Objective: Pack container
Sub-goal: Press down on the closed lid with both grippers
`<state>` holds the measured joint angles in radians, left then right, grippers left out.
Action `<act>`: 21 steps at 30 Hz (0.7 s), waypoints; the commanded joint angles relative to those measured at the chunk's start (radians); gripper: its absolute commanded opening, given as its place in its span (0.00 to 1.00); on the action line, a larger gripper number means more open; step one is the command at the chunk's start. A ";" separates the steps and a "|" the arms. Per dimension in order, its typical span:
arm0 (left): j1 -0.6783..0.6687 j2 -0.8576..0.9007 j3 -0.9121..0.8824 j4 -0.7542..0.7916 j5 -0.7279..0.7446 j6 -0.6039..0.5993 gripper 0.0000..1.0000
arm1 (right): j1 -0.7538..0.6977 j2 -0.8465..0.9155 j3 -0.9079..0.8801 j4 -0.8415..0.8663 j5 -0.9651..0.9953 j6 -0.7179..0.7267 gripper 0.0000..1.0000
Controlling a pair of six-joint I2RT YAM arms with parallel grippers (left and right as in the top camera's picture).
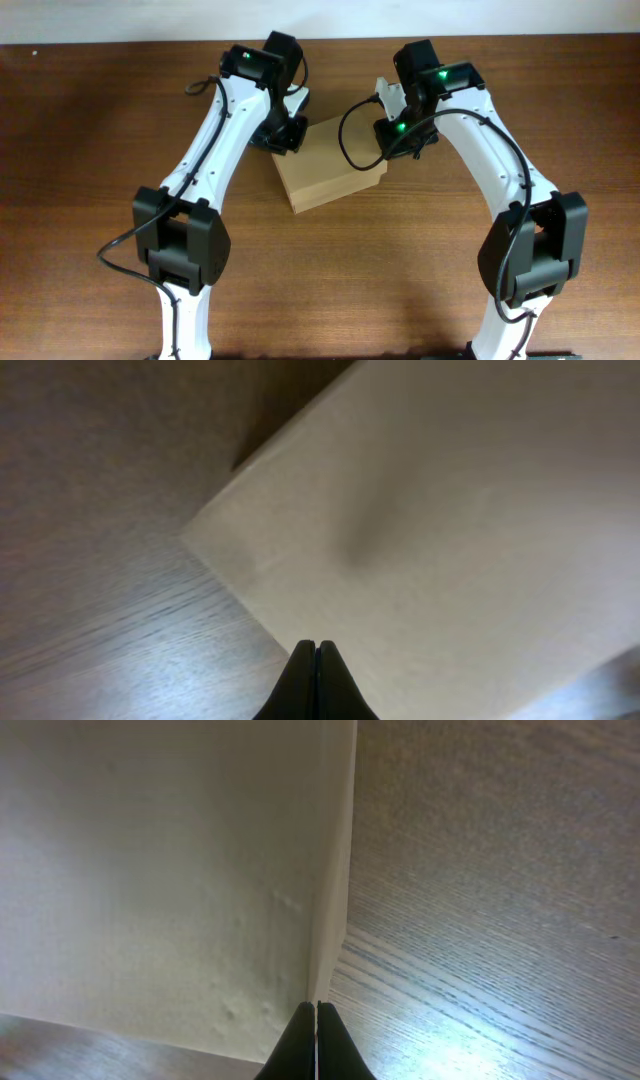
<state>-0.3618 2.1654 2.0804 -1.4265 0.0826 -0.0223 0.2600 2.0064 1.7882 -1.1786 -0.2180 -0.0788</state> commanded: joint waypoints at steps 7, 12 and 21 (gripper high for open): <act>-0.005 -0.016 -0.137 0.079 0.034 0.008 0.02 | 0.008 0.000 -0.047 0.014 -0.021 0.005 0.04; -0.005 -0.016 -0.183 0.129 0.034 0.008 0.02 | 0.008 0.000 -0.091 0.040 -0.021 0.005 0.04; -0.005 -0.023 -0.184 0.169 0.026 0.008 0.02 | 0.008 -0.002 -0.111 0.087 -0.040 0.005 0.04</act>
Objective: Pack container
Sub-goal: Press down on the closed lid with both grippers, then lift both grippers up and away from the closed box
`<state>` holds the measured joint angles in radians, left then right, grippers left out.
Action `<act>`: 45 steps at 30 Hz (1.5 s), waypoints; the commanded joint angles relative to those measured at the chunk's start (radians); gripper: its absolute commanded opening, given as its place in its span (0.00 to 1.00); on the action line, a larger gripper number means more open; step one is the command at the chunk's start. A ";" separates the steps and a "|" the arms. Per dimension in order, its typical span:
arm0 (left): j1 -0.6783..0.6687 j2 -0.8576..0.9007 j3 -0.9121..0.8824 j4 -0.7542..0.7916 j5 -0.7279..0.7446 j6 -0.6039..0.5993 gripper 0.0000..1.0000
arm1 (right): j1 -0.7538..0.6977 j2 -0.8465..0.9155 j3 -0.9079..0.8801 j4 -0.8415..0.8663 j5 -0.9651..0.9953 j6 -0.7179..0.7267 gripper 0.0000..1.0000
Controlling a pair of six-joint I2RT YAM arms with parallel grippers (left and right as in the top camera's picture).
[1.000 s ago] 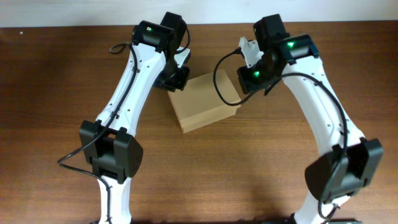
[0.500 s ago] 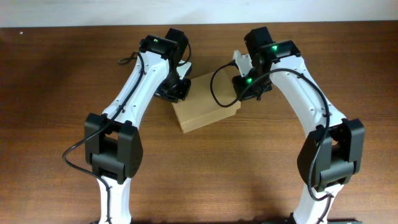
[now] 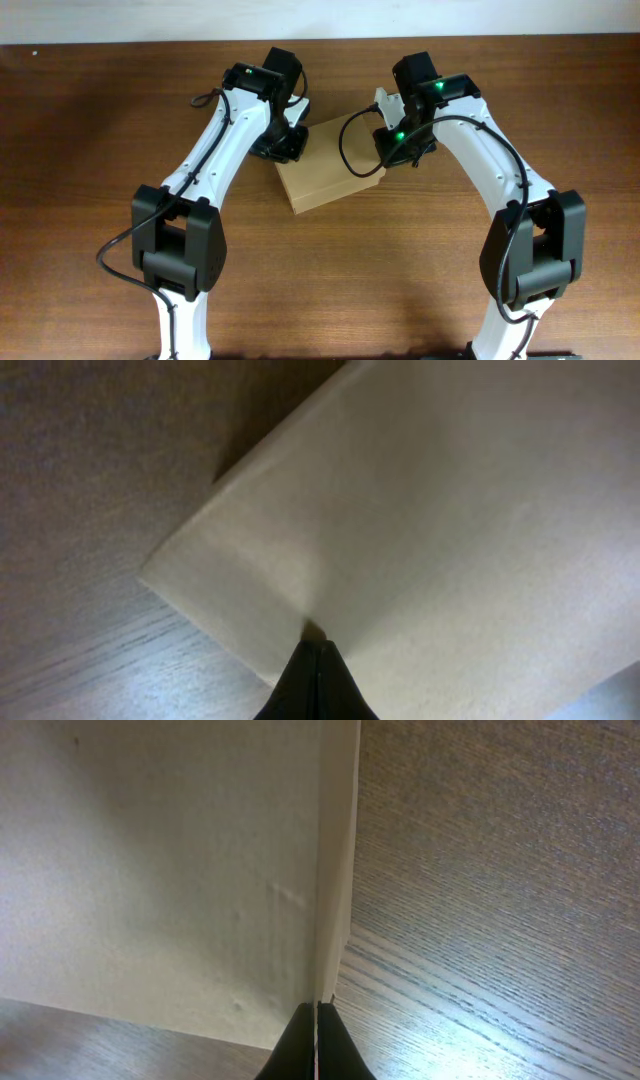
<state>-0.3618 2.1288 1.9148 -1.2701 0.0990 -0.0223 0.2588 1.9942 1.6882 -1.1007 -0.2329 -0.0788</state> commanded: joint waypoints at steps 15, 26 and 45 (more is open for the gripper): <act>0.075 -0.160 0.310 -0.010 -0.313 -0.031 0.02 | -0.045 -0.013 0.417 -0.132 0.141 0.009 0.04; 0.376 -0.163 0.378 -0.066 -0.324 -0.029 0.01 | -0.298 -0.010 0.449 -0.179 0.208 0.062 0.04; 0.472 -0.160 0.377 -0.069 -0.325 -0.029 1.00 | -0.417 -0.008 0.444 -0.229 0.174 0.095 0.17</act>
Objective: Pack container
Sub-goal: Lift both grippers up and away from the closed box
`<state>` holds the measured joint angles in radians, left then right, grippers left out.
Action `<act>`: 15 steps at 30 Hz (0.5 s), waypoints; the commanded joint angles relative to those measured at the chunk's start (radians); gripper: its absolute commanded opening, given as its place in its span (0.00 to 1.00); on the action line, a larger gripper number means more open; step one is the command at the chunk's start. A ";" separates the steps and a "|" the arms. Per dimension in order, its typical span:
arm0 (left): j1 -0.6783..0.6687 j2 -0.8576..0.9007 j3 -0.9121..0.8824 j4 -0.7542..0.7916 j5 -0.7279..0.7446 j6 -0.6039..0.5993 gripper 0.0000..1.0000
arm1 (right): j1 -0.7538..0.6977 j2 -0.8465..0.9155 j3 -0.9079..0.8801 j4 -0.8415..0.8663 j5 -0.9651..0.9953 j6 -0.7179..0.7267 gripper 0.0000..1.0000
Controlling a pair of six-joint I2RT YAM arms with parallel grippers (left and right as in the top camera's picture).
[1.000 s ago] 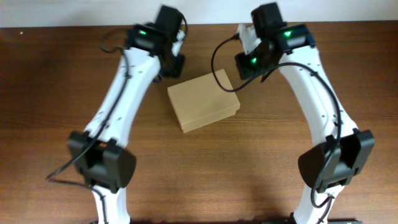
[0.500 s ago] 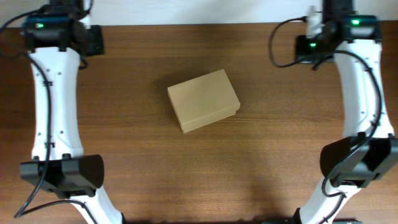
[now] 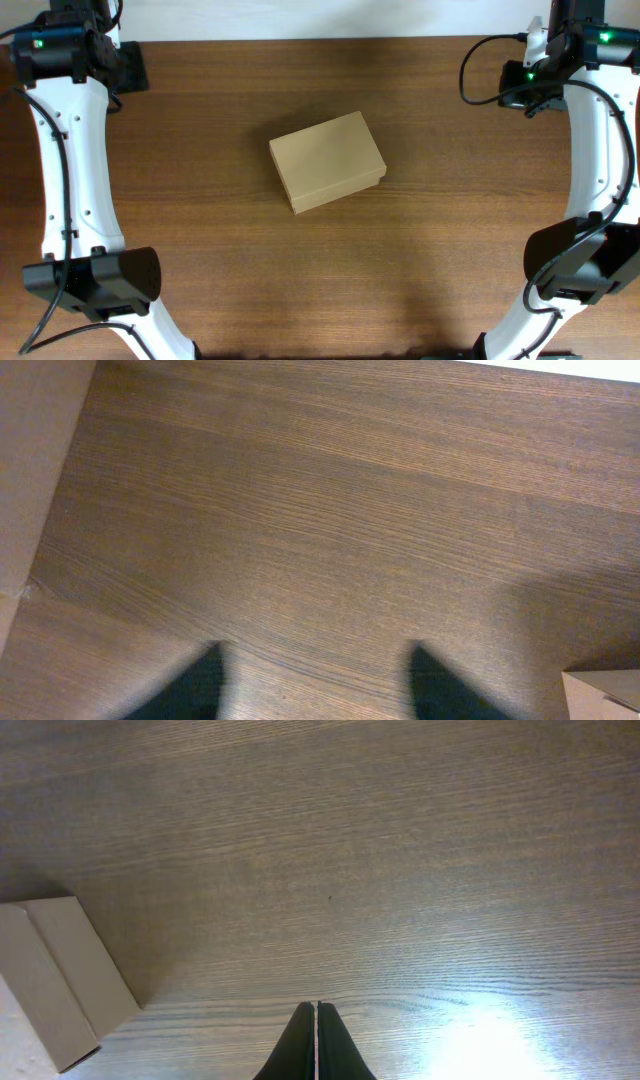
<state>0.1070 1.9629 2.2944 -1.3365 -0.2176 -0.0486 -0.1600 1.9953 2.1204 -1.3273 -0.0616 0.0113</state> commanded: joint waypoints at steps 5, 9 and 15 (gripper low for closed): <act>0.003 0.006 -0.003 -0.003 -0.008 -0.003 0.99 | 0.002 -0.010 0.011 -0.020 0.003 0.005 0.99; 0.003 0.006 -0.003 -0.003 -0.008 -0.003 1.00 | 0.002 -0.010 0.011 -0.019 0.003 0.005 0.99; 0.003 0.006 -0.003 -0.003 -0.008 -0.003 1.00 | 0.002 -0.010 0.011 -0.019 0.003 0.005 0.99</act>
